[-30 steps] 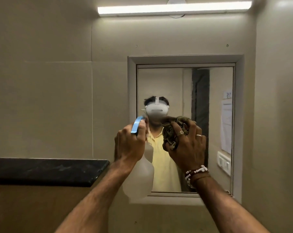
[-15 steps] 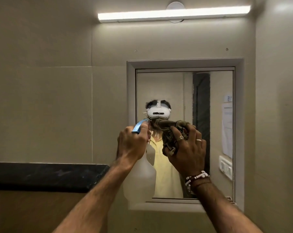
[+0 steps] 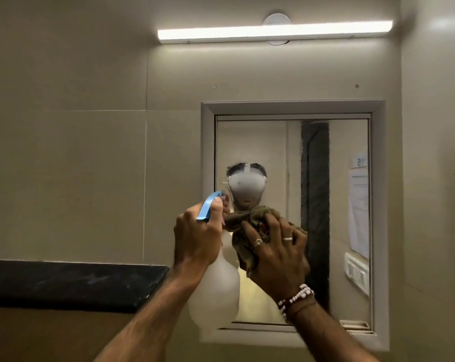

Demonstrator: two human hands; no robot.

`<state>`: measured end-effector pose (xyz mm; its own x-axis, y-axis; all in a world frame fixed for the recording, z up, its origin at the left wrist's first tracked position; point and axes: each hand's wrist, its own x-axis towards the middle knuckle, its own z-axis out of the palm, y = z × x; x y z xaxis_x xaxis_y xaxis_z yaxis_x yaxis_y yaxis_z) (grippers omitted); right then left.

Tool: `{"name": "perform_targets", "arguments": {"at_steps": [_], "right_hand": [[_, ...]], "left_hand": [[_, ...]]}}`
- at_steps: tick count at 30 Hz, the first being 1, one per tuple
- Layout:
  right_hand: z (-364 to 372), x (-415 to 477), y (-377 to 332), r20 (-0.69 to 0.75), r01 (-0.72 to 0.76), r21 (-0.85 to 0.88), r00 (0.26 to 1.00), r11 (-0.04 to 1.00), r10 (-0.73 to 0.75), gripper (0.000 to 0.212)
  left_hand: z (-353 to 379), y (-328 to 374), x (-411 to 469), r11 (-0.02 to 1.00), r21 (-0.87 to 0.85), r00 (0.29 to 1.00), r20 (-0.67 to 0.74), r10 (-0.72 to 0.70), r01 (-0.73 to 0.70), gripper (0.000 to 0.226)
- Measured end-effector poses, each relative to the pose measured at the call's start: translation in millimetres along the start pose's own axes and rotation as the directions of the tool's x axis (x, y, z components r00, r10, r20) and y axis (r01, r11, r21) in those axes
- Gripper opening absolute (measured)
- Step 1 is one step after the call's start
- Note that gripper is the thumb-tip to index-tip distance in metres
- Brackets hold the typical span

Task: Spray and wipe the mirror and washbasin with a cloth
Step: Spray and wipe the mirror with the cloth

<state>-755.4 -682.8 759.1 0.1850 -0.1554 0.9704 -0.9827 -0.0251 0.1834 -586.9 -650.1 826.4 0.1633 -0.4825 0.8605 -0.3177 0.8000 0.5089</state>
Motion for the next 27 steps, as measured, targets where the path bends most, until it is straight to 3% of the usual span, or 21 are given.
{"name": "perform_targets", "arguments": {"at_steps": [5, 10, 18, 22, 27], "right_hand": [[6, 44, -13, 0.011, 0.088, -0.03, 0.996, 0.996, -0.088, 0.048], [12, 115, -23, -0.066, 0.067, -0.02, 0.995, 0.998, -0.069, 0.05], [5, 205, -18, -0.181, -0.053, -0.031, 0.982, 0.998, 0.046, 0.056], [2, 201, -8, -0.181, -0.05, -0.035, 0.983, 0.998, 0.043, 0.058], [-11, 186, 52, -0.192, -0.207, -0.036, 0.962, 0.978, 0.196, 0.055]], "left_hand": [[-8, 0, 6, 1.0, -0.015, 0.999, -0.04, 0.024, -0.024, 0.042], [-14, 15, 26, 0.996, 0.037, 0.993, -0.08, 0.085, -0.082, 0.046], [-11, 25, 66, 0.995, 0.062, 0.989, -0.122, 0.08, -0.073, 0.04], [-7, 27, 66, 0.994, 0.062, 0.989, -0.11, 0.099, -0.093, 0.042], [4, 31, 64, 0.991, 0.097, 0.992, -0.076, 0.105, -0.098, 0.037]]}}
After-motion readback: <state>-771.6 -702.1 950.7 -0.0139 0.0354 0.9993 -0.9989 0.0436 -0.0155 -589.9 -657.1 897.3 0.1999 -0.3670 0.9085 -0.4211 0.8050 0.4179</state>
